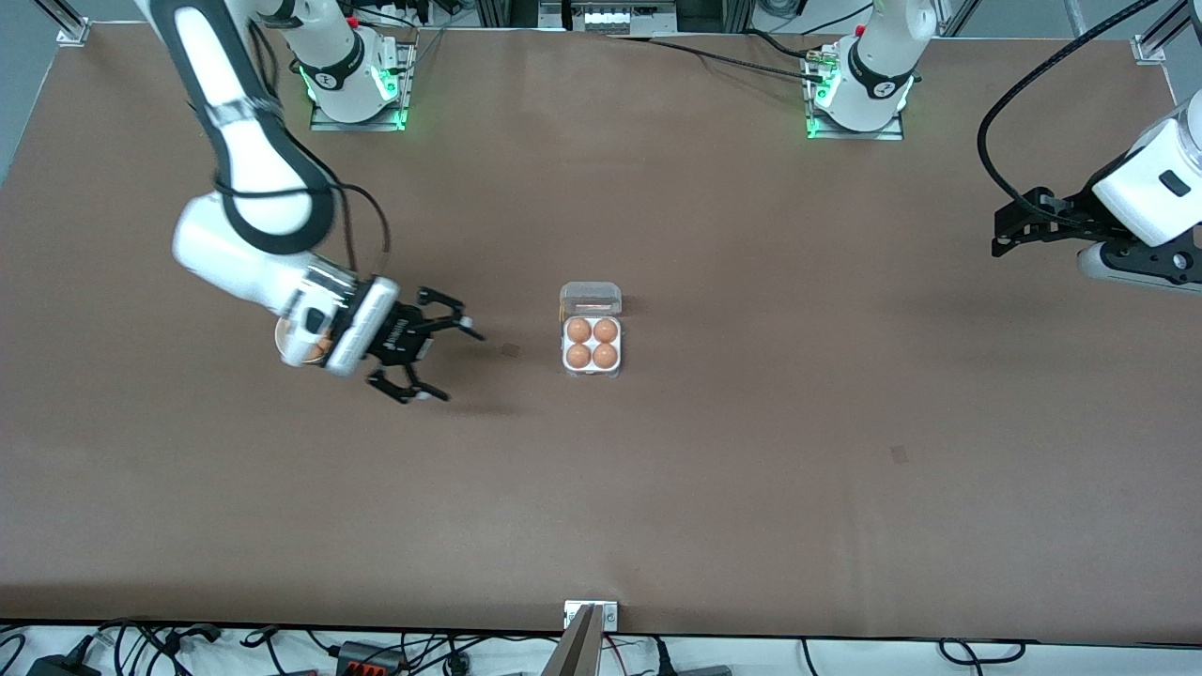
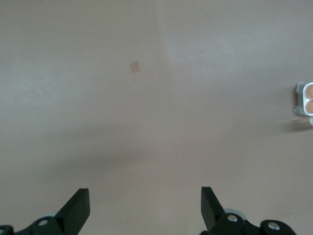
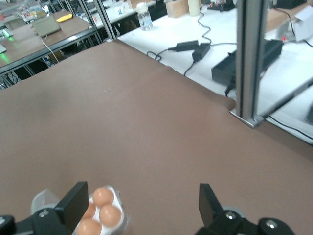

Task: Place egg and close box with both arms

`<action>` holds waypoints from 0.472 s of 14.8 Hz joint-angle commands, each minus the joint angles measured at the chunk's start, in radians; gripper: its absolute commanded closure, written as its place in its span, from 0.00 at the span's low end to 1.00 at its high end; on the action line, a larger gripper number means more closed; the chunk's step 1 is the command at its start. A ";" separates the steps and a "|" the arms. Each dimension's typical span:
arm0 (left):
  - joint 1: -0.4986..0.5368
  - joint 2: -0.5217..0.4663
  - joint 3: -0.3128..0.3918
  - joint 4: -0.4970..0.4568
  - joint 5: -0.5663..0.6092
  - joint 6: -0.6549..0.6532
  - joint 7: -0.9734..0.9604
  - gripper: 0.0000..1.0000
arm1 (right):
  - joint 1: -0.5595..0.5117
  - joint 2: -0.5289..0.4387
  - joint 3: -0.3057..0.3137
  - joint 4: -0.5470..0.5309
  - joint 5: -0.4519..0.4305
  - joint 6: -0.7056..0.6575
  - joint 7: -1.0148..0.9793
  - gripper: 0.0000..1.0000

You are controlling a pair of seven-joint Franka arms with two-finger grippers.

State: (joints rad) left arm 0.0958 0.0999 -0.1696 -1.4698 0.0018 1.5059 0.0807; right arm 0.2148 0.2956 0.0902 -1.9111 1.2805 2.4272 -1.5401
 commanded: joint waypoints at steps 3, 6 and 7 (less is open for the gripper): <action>0.005 0.006 -0.007 0.009 0.010 -0.058 -0.010 0.00 | -0.161 -0.128 0.016 0.004 -0.439 -0.178 0.435 0.00; 0.004 0.018 -0.007 0.016 0.012 -0.067 -0.002 0.00 | -0.221 -0.173 0.016 0.072 -0.709 -0.291 0.746 0.00; 0.004 0.023 -0.007 0.016 0.010 -0.067 -0.001 0.00 | -0.247 -0.176 0.016 0.095 -0.769 -0.340 0.823 0.00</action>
State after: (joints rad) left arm 0.0964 0.1082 -0.1707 -1.4700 0.0018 1.4542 0.0806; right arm 0.0162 0.1397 0.0903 -1.8525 0.6206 2.1656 -0.8709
